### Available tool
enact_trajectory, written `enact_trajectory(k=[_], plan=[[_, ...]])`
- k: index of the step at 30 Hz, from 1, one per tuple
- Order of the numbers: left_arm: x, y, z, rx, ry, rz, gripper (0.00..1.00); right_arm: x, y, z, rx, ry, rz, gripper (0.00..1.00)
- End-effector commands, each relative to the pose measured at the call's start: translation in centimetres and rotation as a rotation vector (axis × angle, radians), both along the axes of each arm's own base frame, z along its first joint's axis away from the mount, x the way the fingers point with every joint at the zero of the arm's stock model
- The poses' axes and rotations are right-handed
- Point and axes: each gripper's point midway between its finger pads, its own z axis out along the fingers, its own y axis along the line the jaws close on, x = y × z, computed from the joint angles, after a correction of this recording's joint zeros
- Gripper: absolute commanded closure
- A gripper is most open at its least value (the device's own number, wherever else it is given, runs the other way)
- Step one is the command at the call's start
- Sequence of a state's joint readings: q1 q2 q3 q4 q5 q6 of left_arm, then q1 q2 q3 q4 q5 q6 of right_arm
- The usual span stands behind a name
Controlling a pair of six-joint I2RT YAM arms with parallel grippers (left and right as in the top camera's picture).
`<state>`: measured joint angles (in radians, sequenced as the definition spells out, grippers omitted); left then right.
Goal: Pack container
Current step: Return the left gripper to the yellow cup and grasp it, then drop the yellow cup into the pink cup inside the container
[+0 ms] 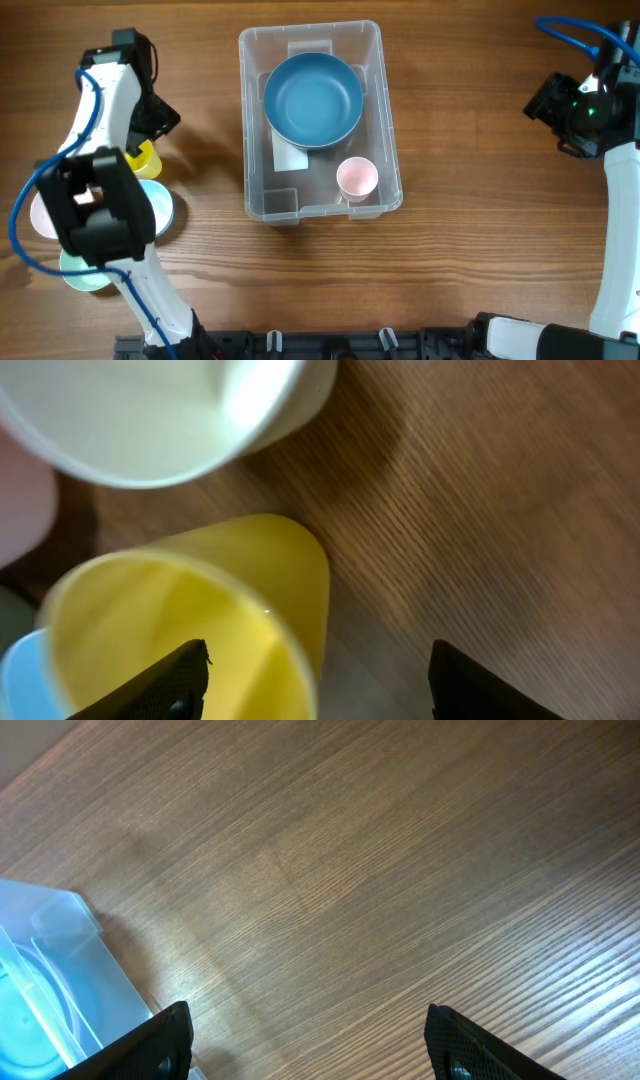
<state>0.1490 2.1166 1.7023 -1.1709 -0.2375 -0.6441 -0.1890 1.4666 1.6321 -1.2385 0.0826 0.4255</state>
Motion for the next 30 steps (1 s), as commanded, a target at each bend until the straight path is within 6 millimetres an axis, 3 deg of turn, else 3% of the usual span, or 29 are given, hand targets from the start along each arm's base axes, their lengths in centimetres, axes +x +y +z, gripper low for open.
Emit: enact_trajectory(k=[1, 6, 11, 13, 15, 20, 22, 24, 27, 30], plan=[[0.0, -0.2, -1.4, -0.017, 0.026, -0.016, 0.47, 0.2, 0.0, -0.5, 0.003, 0.012, 0.007, 0.25], [0.1, -0.2, -1.4, -0.016, 0.022, -0.016, 0.94, 0.2, 0.0, -0.5, 0.003, 0.014, 0.007, 0.25], [0.1, -0.3, -1.0, -0.015, 0.017, -0.018, 0.96, 0.1, 0.0, -0.5, 0.004, 0.016, 0.007, 0.25], [0.3, -0.8, 0.2, -0.012, -0.001, -0.032, 0.96, 0.1, 0.0, -0.5, 0.004, 0.016, 0.007, 0.25], [0.8, -2.0, 2.9, -0.006, -0.053, -0.073, 0.96, 0.1, 0.0, -0.5, 0.004, 0.016, 0.007, 0.25], [1.1, -7.9, 13.5, 0.01, -0.278, -0.253, 0.96, 0.1, 0.0, -0.5, 0.004, 0.016, 0.008, 0.25], [0.0, -12.6, 20.1, -0.002, -0.46, -0.37, 0.96, 0.1, 0.0, -0.5, 0.004, 0.017, 0.008, 0.25], [-1.3, -15.7, 23.5, -0.027, -0.561, -0.442, 0.96, 0.1, 0.0, -0.5, 0.004, 0.017, 0.008, 0.25], [-3.9, -21.4, 26.4, -0.11, -0.66, -0.534, 0.96, 0.0, 0.0, -0.5, 0.005, 0.019, 0.008, 0.25], [-5.9, -27.3, 25.6, -0.227, -0.633, -0.626, 0.96, 0.0, 0.1, -0.6, 0.005, 0.021, 0.008, 0.25]])
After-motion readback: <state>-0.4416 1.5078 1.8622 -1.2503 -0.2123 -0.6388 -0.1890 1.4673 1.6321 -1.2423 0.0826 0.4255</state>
